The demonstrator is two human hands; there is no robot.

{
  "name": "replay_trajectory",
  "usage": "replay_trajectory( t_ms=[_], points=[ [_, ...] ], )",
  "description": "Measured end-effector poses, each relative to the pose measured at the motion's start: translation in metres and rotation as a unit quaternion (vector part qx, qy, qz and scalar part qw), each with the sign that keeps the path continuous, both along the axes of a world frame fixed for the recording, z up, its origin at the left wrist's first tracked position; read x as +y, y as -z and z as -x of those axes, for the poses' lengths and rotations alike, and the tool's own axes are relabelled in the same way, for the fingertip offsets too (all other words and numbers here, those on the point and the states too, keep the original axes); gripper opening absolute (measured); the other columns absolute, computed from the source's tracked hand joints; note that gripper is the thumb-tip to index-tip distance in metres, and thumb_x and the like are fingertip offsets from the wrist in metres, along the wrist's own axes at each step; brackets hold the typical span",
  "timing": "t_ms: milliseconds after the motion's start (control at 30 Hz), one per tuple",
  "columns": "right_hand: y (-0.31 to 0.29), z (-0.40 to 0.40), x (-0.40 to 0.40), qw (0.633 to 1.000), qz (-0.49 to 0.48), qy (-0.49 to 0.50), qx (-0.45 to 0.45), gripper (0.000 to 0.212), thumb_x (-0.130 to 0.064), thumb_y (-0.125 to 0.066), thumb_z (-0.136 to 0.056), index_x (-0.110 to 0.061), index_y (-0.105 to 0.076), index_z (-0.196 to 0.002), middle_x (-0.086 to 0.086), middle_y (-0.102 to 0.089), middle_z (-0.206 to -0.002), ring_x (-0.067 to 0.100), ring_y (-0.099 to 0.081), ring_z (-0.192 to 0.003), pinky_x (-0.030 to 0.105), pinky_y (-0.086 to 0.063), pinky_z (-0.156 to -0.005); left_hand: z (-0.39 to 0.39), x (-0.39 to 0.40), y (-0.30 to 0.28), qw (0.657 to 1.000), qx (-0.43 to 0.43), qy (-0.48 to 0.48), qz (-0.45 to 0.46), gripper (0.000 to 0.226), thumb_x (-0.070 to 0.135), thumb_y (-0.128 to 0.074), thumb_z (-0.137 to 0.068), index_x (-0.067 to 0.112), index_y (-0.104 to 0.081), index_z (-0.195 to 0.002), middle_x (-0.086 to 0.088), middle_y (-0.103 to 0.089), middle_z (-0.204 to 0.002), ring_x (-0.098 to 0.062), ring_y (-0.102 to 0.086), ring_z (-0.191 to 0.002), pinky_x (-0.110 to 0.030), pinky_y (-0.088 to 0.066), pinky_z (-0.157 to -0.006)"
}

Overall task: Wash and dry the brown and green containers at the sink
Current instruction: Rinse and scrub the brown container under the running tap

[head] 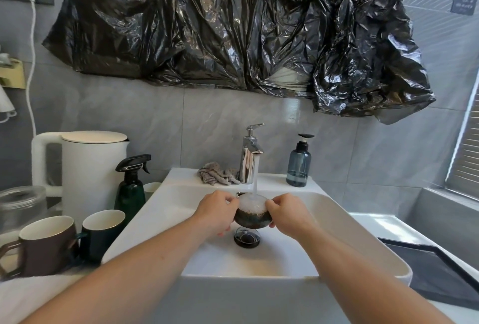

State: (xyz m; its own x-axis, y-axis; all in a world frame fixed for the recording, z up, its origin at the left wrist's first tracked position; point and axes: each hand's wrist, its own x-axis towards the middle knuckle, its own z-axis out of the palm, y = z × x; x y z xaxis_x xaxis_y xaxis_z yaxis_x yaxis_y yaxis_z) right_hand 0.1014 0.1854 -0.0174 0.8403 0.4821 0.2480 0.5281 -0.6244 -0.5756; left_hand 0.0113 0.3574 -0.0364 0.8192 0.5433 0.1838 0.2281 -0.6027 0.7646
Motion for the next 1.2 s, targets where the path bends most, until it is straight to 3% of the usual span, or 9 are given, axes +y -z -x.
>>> replay_trajectory(
  t_ms=[133,267,400,567,800,933,1200],
  points=[
    [0.0,-0.001,0.0,1.0,-0.01,0.0,0.002,0.037,-0.025,-0.048,-0.096,-0.014,-0.077,-0.077,0.001,-0.077,-0.07,0.012,-0.06,-0.061,0.024,-0.043,-0.052,0.0,0.001,0.001,1.0,-0.01,0.004,-0.006,0.025,0.035,-0.052,-0.099,0.03,-0.075,-0.108,-0.011,-0.076,-0.08,-0.023,-0.068,-0.051,-0.024,-0.049,-0.047],
    [0.002,-0.001,-0.002,1.0,-0.019,-0.011,0.007,0.035,-0.02,-0.047,-0.094,-0.013,-0.077,-0.077,0.0,-0.077,-0.072,0.007,-0.054,-0.052,0.014,-0.034,-0.04,0.001,0.003,0.001,1.0,-0.017,0.01,-0.017,0.031,0.035,-0.055,-0.099,0.032,-0.073,-0.123,-0.008,-0.077,-0.084,-0.024,-0.069,-0.053,-0.023,-0.047,-0.044],
    [0.002,-0.001,-0.003,0.999,-0.025,-0.017,0.012,0.035,-0.022,-0.046,-0.095,-0.015,-0.079,-0.083,-0.002,-0.077,-0.074,0.008,-0.057,-0.058,0.019,-0.039,-0.047,0.002,0.003,0.002,0.999,-0.029,0.017,-0.036,0.026,0.036,-0.055,-0.099,0.032,-0.075,-0.116,-0.007,-0.078,-0.081,-0.028,-0.072,-0.06,-0.025,-0.05,-0.05],
    [0.005,-0.005,-0.001,0.999,-0.047,-0.021,0.014,0.031,-0.026,-0.05,-0.097,-0.021,-0.08,-0.09,-0.004,-0.077,-0.077,0.018,-0.068,-0.074,0.024,-0.048,-0.056,0.003,0.001,0.001,0.997,-0.049,0.017,-0.054,0.031,0.034,-0.055,-0.102,0.033,-0.072,-0.128,0.0,-0.074,-0.079,-0.025,-0.069,-0.075,-0.04,-0.061,-0.075],
    [0.007,-0.009,0.0,0.998,-0.059,-0.025,-0.004,0.03,-0.025,-0.049,-0.1,-0.028,-0.078,-0.109,-0.009,-0.065,-0.067,0.011,-0.053,-0.056,0.025,-0.04,-0.053,0.001,0.002,-0.001,0.995,-0.061,0.011,-0.082,0.036,0.034,-0.056,-0.102,0.032,-0.067,-0.136,0.006,-0.071,-0.068,-0.025,-0.069,-0.076,-0.04,-0.061,-0.081],
    [0.007,-0.011,0.002,0.998,-0.052,-0.026,-0.019,0.032,-0.024,-0.048,-0.102,-0.031,-0.075,-0.119,-0.006,-0.067,-0.072,0.011,-0.055,-0.059,0.024,-0.041,-0.055,0.001,0.003,-0.001,0.994,-0.06,0.015,-0.094,0.038,0.034,-0.059,-0.102,0.03,-0.065,-0.139,0.009,-0.07,-0.063,-0.024,-0.067,-0.074,-0.039,-0.06,-0.084],
    [0.011,-0.018,0.002,0.997,-0.059,-0.033,-0.026,0.035,-0.025,-0.048,-0.105,-0.033,-0.068,-0.133,0.0,-0.074,-0.084,0.011,-0.055,-0.061,0.026,-0.045,-0.067,0.002,0.001,-0.002,0.994,-0.048,0.023,-0.092,0.04,0.036,-0.064,-0.099,0.033,-0.061,-0.14,0.007,-0.076,-0.076,-0.025,-0.072,-0.083,-0.041,-0.061,-0.081]
  ],
)
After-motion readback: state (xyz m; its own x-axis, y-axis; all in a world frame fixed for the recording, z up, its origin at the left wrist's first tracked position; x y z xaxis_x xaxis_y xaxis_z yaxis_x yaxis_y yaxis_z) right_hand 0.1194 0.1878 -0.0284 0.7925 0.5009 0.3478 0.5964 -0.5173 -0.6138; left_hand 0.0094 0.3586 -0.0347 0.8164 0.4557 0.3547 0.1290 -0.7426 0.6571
